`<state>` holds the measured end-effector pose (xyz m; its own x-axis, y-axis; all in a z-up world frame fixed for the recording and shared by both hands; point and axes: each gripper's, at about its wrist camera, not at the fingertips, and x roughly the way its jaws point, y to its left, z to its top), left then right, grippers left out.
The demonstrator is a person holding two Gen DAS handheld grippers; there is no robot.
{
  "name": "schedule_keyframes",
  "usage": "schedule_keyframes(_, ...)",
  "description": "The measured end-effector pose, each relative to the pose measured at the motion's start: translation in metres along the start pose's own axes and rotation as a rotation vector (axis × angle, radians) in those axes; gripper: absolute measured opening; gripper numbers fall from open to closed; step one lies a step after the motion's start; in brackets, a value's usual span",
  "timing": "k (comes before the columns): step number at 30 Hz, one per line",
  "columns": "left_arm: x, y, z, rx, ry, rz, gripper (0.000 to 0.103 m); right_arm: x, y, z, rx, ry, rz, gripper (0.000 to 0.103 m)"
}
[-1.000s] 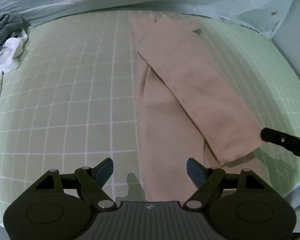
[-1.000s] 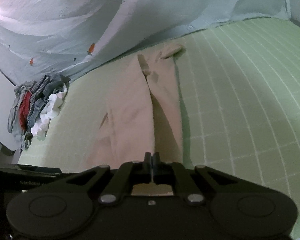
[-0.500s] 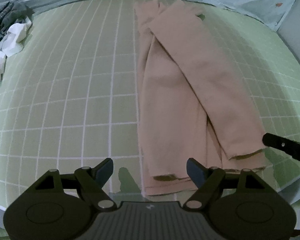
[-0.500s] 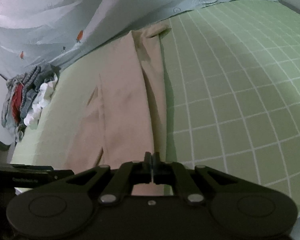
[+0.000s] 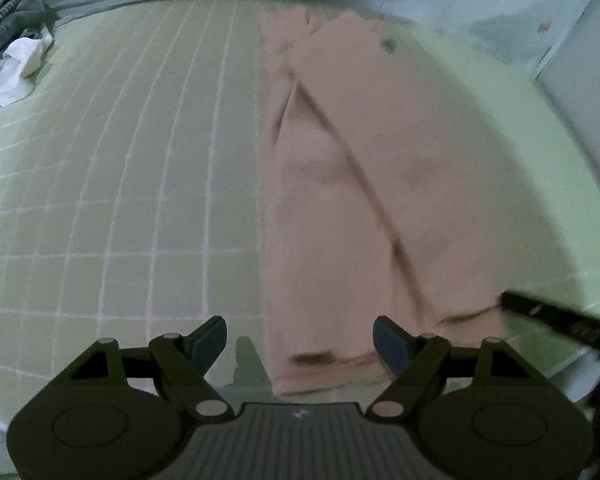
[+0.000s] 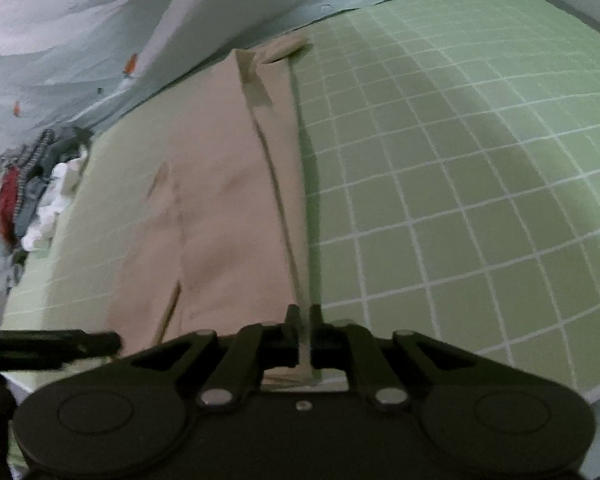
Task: Fold clothes
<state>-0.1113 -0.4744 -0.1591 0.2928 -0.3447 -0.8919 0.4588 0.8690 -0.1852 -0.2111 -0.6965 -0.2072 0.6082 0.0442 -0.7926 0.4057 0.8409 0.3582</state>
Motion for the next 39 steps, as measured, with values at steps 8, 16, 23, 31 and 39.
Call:
schedule_keyframes(8,0.003,0.002,0.007,0.017,-0.003,0.019,0.081,0.004,0.006,0.004,0.031,-0.022,-0.021,0.046)
schedule_keyframes(16,0.017,0.010,0.005,0.022,0.049,0.030,0.082,0.015,0.022,0.004,-0.029,0.010,-0.019,0.056)
schedule_keyframes(23,0.023,0.008,0.009,0.041,0.081,-0.026,0.073,0.022,0.035,0.005,-0.088,0.035,-0.042,0.037)
schedule_keyframes(31,0.027,-0.004,0.014,0.135,0.106,-0.092,0.014,0.019,0.035,0.008,-0.074,0.044,0.018,0.013)
schedule_keyframes(39,-0.003,-0.012,0.040,0.162,-0.003,-0.143,0.012,-0.004,0.044,0.035,-0.078,-0.058,0.098,0.012)
